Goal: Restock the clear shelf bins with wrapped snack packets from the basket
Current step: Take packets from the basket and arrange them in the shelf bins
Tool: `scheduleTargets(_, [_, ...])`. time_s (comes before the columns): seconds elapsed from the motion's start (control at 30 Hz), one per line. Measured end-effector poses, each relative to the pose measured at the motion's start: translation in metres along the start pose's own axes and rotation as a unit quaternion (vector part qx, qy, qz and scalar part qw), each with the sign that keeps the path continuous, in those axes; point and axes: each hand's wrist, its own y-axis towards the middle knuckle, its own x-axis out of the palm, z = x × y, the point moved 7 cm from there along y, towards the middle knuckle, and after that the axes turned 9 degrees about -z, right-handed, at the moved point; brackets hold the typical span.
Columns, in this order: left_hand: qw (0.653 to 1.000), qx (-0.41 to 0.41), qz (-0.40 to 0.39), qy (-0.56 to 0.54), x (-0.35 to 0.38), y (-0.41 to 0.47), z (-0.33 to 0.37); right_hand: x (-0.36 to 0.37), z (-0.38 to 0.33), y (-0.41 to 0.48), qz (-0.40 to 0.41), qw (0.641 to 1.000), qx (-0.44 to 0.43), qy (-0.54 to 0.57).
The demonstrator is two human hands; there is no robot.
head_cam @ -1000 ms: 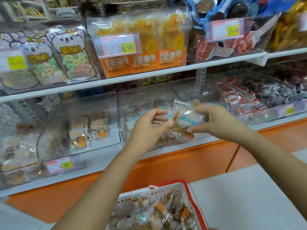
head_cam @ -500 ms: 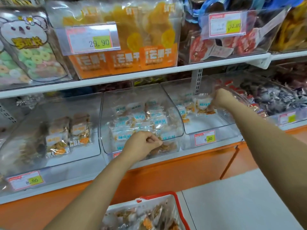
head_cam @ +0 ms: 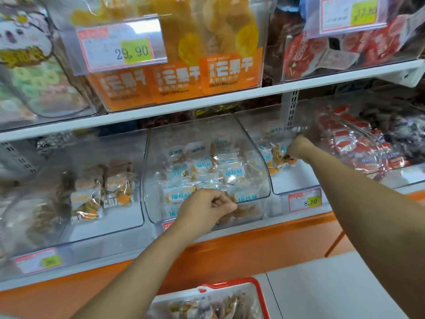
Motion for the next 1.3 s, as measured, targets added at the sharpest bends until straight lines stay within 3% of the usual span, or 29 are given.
scheduleTargets(0.1, [1.000,0.005,0.011,-0.012,-0.001,-0.002,0.001,0.008,0.002,-0.007,0.027,1.000,0.000,-0.017])
scheduleTargets(0.2, [0.999,0.010,0.021,-0.040,-0.003,-0.004,0.002,0.003,-0.005,-0.022,0.033,0.996,-0.027,0.073])
scheduleTargets(0.27, [0.998,0.014,0.033,-0.058,-0.005,-0.005,0.002,0.007,-0.007,-0.026,0.028,0.996,-0.045,0.069])
scheduleTargets(0.33, [0.996,0.019,0.045,-0.073,-0.006,-0.008,0.002,-0.002,-0.006,-0.038,0.071,0.984,-0.061,0.149])
scheduleTargets(0.47, [0.994,0.038,0.066,-0.084,-0.007,-0.021,0.008,-0.022,-0.007,-0.099,0.183,0.969,-0.102,0.131])
scheduleTargets(0.53, [0.986,0.071,0.114,-0.097,-0.010,-0.040,0.014,-0.020,-0.020,-0.146,0.214,0.958,-0.166,0.096])
scheduleTargets(0.67, [0.971,0.083,0.195,-0.114,-0.004,-0.097,0.000,0.030,-0.050,-0.214,0.133,0.953,-0.274,0.001])
scheduleTargets(0.77, [0.986,-0.003,0.142,-0.093,0.024,-0.122,-0.042,0.091,-0.075,-0.239,0.015,0.946,-0.316,-0.065])
scheduleTargets(0.87, [0.993,-0.109,0.000,-0.045,0.073,-0.140,-0.088,0.182,-0.085,-0.249,-0.138,0.910,-0.340,-0.194])
scheduleTargets(0.97, [0.970,-0.184,-0.157,-0.024,0.127,-0.168,-0.128,0.261,-0.065,-0.253,-0.227,0.867,-0.352,-0.270])
scheduleTargets(1.03, [0.954,-0.207,-0.216,-0.027,0.154,-0.184,-0.148,0.294,-0.047,-0.248,-0.255,0.855,-0.343,-0.294])
scheduleTargets(1.1, [0.943,-0.232,-0.236,-0.046,0.173,-0.197,-0.163,0.313,-0.037,-0.243,-0.233,0.839,-0.336,-0.360])
scheduleTargets(1.2, [0.945,-0.247,-0.207,-0.048,0.182,-0.203,-0.175,0.327,-0.049,-0.245,-0.127,0.828,-0.345,-0.423])
scheduleTargets(1.3, [0.946,-0.257,-0.183,-0.070,0.173,-0.204,-0.176,0.353,-0.049,-0.247,-0.111,0.822,-0.345,-0.439])
